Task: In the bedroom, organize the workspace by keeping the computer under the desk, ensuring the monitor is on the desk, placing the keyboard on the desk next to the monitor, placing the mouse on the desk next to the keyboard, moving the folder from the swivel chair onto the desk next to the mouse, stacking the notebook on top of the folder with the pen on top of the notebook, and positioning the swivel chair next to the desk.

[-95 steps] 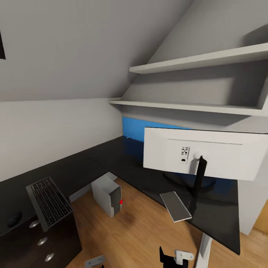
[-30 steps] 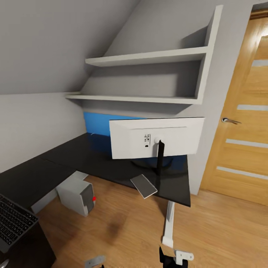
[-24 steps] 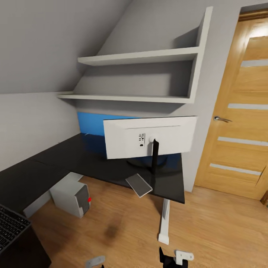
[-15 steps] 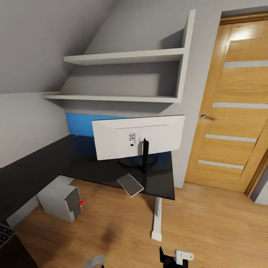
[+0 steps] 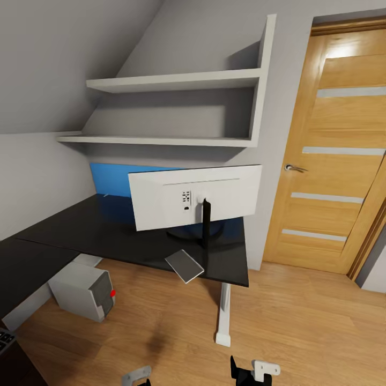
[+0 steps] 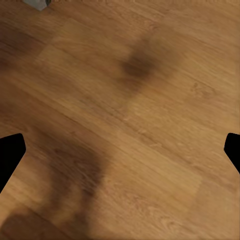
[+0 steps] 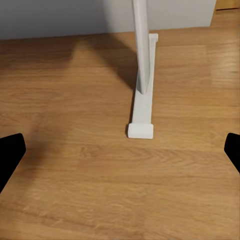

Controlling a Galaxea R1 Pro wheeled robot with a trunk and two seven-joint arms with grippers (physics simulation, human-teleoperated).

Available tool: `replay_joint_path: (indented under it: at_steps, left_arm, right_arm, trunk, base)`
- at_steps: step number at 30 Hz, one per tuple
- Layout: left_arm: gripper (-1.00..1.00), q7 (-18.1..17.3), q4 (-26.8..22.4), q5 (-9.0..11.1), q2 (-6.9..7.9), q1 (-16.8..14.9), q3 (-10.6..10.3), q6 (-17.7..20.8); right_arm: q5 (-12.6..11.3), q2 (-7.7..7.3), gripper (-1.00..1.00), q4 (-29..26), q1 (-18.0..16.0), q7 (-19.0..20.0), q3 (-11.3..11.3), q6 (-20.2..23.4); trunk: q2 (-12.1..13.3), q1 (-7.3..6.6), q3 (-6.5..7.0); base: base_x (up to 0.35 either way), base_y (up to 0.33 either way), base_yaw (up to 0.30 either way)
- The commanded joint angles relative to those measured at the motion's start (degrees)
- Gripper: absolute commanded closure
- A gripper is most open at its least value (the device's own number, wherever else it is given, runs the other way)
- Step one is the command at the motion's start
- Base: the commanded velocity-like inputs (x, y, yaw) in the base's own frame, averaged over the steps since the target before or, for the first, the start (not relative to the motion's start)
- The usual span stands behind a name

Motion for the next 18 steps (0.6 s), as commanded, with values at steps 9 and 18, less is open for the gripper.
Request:
replay_joint_path:
  at_steps: [9,18]
  left_arm:
    - [-1.00,0.38,-0.08,0.44,0.09,-0.05,-0.46,-1.59]
    - [-1.00,0.17,-6.64,0.53,3.19,-0.05,-0.71,-6.52]
  right_arm:
    - [-0.11,0.06,-1.00,0.06,-0.07,0.34,0.49,-0.45]
    - [0.00,-0.01,-1.00,0.06,-0.06,0.30,0.40,-0.39]
  trunk:
    - [-3.67,1.99,-1.69]
    - [-7.27,3.96,-3.33]
  base:
    - [0.000,0.000,0.000]
    - [0.000,0.000,0.000]
